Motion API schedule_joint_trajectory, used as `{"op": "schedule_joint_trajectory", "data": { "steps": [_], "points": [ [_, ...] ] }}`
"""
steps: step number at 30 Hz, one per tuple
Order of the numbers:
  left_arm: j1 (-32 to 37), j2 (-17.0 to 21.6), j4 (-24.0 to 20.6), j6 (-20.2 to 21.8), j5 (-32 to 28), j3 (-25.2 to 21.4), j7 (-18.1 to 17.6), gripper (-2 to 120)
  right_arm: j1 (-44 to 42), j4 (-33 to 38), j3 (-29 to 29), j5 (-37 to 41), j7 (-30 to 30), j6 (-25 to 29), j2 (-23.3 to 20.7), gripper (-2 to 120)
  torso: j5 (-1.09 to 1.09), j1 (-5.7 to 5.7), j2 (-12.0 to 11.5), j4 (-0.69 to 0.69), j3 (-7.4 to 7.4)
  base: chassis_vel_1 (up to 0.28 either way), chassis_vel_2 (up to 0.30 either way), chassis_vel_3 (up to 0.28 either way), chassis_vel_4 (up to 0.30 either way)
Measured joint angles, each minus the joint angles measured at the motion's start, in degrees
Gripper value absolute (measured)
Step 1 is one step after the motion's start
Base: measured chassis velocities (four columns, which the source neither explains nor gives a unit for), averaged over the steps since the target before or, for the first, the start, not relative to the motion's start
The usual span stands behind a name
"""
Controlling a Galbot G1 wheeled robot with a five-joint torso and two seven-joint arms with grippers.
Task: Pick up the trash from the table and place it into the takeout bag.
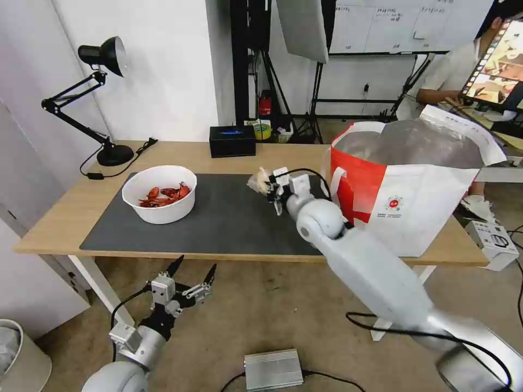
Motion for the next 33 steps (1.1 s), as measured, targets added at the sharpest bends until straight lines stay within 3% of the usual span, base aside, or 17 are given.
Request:
{"op": "schedule_joint_trajectory", "data": {
  "steps": [5,16,23,33],
  "points": [
    [0.25,-0.62,-0.01,0.0,0.84,0.46,-0.01,100,-1.89,10.77,3.76,1.78,0.9,-0.3,-5.67,2,0.0,0.0,0.0,0.01,0.0,0.0,0.0,0.0,0.0],
    [1.2,-1.14,-0.71,0.0,1.76,0.54,-0.05,100,-1.92,20.57,9.76,2.29,5.52,-3.29,-13.4,2,-0.01,0.01,0.0,0.01,0.0,0.0,0.0,0.0,0.0],
    [1.54,-1.34,-1.03,0.0,2.23,0.61,-0.05,100,-1.79,23.71,14.66,6.58,7.99,-4.37,-17.01,2,-0.01,0.01,0.0,0.01,0.0,0.0,0.0,0.0,0.0],
    [1.25,-1.25,-0.96,0.01,2.95,2.32,-0.05,100,-2.6,22.02,22.67,20.16,12.74,-6.64,-22.99,2,0.0,0.01,0.0,0.01,0.01,0.0,0.0,0.0,0.0]
  ]
}}
